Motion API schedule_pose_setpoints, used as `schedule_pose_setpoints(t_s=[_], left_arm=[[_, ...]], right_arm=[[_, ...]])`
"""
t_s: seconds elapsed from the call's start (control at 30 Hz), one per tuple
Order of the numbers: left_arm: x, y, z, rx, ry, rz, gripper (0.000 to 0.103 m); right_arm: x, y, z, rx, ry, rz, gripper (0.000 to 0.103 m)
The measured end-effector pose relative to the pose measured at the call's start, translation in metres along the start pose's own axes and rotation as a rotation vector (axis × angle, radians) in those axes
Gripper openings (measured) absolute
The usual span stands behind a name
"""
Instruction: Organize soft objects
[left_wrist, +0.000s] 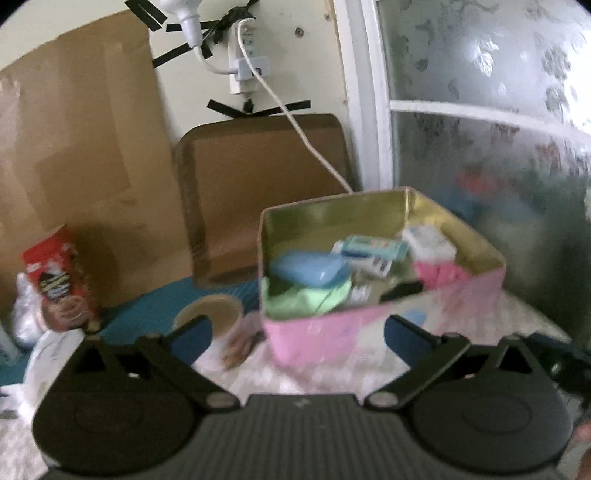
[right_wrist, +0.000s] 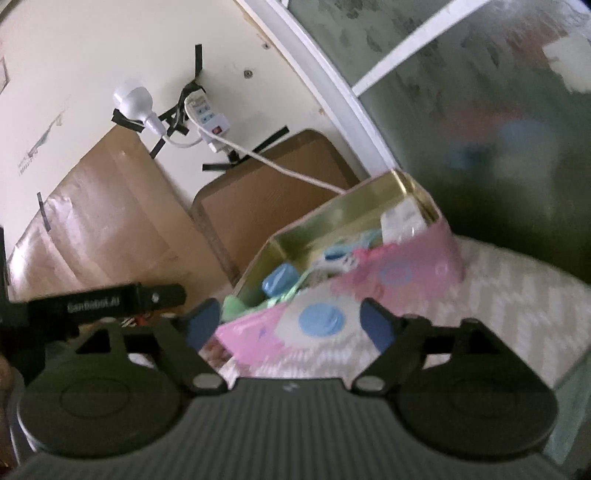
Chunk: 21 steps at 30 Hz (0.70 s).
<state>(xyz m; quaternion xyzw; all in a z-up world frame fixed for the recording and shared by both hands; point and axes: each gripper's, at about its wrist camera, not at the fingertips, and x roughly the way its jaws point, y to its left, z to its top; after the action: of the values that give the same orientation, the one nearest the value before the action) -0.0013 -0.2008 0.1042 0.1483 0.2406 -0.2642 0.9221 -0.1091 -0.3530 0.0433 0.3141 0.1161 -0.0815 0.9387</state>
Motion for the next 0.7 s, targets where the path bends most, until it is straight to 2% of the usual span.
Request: schedule_pose_setpoints(t_s=[0.07, 0.27, 0.37, 0.7], left_arm=[[-0.01, 0.001, -0.012, 0.01, -0.016, 0.017, 0.103], [-0.033, 0.012, -0.034, -0.023, -0.018, 0.004, 0.103], [-0.043, 0.015, -0.041, -0.022, -0.027, 0.024, 0.103], [-0.065, 0.025, -0.058, -0.056, -0.022, 0.007, 0.103]], right_arm=[[-0.008, 0.005, -0.005, -0.001, 0.015, 0.001, 0.09], [-0.029, 0.027, -0.02, -0.032, 0.021, 0.004, 0.09], [-0.036, 0.036, -0.023, -0.045, 0.011, 0.004, 0.09], [-0.05, 0.054, -0.031, -0.081, 0.0, 0.029, 0.09]])
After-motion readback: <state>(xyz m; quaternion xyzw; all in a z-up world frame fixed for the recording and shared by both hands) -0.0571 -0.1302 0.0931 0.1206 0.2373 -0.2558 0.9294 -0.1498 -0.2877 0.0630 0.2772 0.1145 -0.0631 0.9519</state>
